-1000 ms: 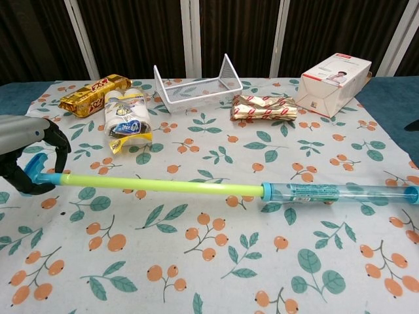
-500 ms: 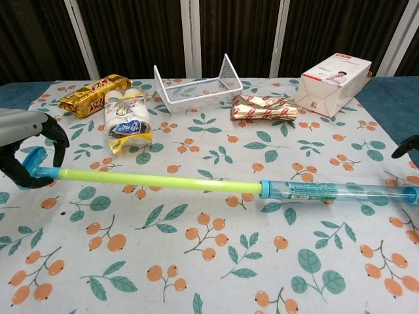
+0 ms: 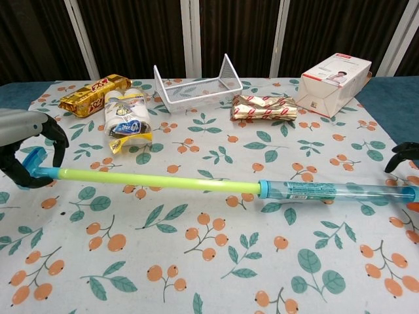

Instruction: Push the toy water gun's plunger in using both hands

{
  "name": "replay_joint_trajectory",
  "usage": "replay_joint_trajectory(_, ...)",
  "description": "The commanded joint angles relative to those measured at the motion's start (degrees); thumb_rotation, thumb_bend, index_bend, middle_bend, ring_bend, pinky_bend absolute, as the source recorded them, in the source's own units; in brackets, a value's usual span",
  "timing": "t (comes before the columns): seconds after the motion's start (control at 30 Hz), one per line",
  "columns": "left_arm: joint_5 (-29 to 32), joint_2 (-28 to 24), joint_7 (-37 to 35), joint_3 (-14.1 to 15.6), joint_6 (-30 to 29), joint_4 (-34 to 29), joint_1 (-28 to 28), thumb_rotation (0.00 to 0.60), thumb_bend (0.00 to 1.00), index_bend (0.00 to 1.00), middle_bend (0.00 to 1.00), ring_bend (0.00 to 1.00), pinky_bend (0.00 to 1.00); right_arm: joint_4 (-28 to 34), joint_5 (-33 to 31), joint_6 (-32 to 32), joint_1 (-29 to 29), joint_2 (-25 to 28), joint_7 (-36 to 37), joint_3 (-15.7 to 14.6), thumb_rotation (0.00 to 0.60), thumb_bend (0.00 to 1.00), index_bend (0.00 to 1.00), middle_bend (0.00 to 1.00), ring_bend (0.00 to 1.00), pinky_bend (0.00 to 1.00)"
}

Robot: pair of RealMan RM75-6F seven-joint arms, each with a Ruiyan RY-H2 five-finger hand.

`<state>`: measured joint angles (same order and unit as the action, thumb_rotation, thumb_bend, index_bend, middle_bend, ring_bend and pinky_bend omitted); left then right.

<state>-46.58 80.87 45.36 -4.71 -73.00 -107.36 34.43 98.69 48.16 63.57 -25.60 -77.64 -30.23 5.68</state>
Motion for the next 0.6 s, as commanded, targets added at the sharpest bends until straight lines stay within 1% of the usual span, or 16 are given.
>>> replay_joint_trajectory(0.03, 0.07, -0.24, -0.06, -0.06, -0.04, -0.09, 0.06, 0.6, 0.5, 0.61, 0.21, 0.05, 0.16, -0.9, -0.26, 0.12, -0.15, -0.64, -0.02, -0.22, 0.6, 0.37, 0.29, 0.0, 0.0, 0.0)
replay_joint_trajectory(0.43, 0.1, -0.57, -0.59, 0.57, 0.03, -0.05, -0.06, 0.6, 0.5, 0.61, 0.21, 0.05, 0.16, -3.25, -1.0, 0.04, -0.24, -2.52, 1.15, -0.39, 0.6, 0.37, 0.34, 0.0, 0.0, 0.0)
replay_joint_trajectory(0.6, -0.09, -0.79, -0.67, 0.9, 0.05, 0.31, -0.15, 0.6, 0.5, 0.61, 0.21, 0.05, 0.16, -3.67, -1.37, -0.1, -0.57, -3.18, 1.14, -0.23, 0.6, 0.37, 0.38, 0.0, 0.0, 0.0)
